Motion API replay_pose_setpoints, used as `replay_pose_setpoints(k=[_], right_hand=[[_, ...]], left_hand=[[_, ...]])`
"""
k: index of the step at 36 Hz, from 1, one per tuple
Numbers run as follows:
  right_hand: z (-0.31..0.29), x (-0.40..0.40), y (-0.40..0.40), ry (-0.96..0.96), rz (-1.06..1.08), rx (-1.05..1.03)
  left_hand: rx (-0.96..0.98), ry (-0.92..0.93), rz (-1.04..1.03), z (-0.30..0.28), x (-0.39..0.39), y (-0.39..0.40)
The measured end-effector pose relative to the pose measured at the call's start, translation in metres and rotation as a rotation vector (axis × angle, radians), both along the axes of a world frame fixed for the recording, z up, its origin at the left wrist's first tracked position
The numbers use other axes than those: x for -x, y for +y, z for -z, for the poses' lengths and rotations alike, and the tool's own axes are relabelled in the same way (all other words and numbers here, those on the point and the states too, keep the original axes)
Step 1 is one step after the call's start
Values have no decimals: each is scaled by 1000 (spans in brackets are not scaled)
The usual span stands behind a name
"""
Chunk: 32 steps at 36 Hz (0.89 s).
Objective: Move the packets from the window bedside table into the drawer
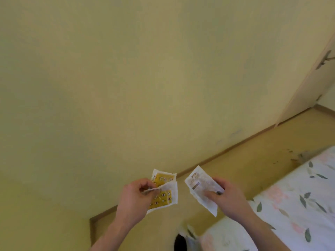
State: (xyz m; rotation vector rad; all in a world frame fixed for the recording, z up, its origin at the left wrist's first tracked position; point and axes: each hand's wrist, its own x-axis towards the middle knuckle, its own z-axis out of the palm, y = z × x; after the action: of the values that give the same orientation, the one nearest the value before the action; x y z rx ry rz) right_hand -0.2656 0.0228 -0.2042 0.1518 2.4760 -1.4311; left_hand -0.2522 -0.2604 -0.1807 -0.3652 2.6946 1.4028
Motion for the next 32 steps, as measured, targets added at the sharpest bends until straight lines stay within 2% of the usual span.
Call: replay_pose_setpoints(k=[11, 16, 26, 32], right_hand=[[-15, 154, 31, 11, 129, 2], [-21, 207, 59, 67, 229, -38], [-15, 306, 98, 42, 461, -138], [-16, 320, 134, 22, 665, -168]], left_hand=[[-28, 10, 123, -13, 189, 23], [-18, 10, 269, -4, 272, 55], [-22, 21, 565, 13, 448, 119], [-14, 50, 821, 19, 530, 194]])
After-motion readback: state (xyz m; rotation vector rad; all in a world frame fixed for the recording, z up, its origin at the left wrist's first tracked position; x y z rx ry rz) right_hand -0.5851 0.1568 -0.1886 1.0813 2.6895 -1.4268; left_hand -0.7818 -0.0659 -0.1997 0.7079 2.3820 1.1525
